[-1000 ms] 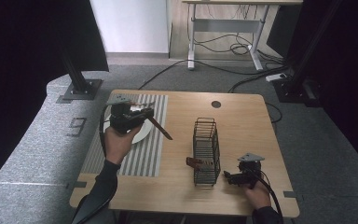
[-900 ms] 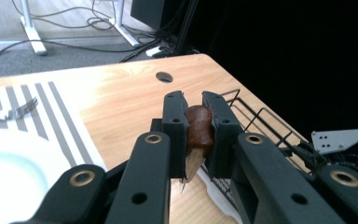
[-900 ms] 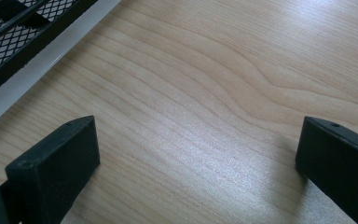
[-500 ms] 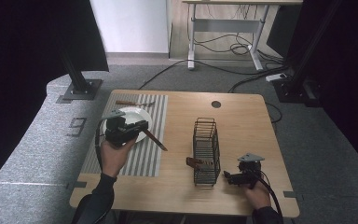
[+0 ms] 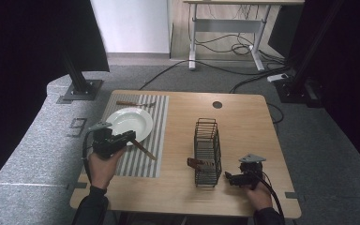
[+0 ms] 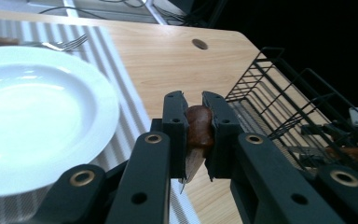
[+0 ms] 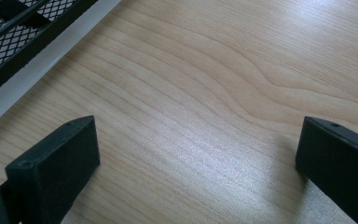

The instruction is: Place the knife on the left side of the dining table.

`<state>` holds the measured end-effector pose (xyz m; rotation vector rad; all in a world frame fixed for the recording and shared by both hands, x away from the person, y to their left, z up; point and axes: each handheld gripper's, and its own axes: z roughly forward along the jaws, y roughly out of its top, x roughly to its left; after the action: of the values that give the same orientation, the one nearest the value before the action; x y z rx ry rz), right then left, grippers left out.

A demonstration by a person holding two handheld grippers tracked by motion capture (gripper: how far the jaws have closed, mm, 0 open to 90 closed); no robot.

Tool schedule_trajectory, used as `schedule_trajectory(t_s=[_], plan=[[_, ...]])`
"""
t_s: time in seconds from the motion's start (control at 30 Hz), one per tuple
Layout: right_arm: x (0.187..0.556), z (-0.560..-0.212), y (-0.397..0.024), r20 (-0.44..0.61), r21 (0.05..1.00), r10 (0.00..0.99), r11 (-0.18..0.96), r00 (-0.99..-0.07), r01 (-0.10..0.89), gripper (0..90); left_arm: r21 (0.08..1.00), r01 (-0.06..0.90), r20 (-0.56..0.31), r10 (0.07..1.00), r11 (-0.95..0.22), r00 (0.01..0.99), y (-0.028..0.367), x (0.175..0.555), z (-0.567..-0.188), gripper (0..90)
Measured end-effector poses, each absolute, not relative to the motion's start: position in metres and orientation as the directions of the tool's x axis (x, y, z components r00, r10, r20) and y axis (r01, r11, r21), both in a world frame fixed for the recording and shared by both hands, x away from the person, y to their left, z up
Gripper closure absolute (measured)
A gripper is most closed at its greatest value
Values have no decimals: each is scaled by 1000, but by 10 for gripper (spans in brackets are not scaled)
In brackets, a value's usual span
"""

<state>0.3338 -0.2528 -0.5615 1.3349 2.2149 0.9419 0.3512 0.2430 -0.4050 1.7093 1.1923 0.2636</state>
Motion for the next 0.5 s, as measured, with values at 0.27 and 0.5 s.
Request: schedule_trajectory(t_s=[0.27,0.5], plan=[[334,-562,-253,14,714,881,321,-472,622,0,801,599,-334,828,-4,451,252,349,-415,797],[334,-562,-253,14,714,882,321,-471,622,0,814,581,-295,861,0,413,264,348,-424,770]])
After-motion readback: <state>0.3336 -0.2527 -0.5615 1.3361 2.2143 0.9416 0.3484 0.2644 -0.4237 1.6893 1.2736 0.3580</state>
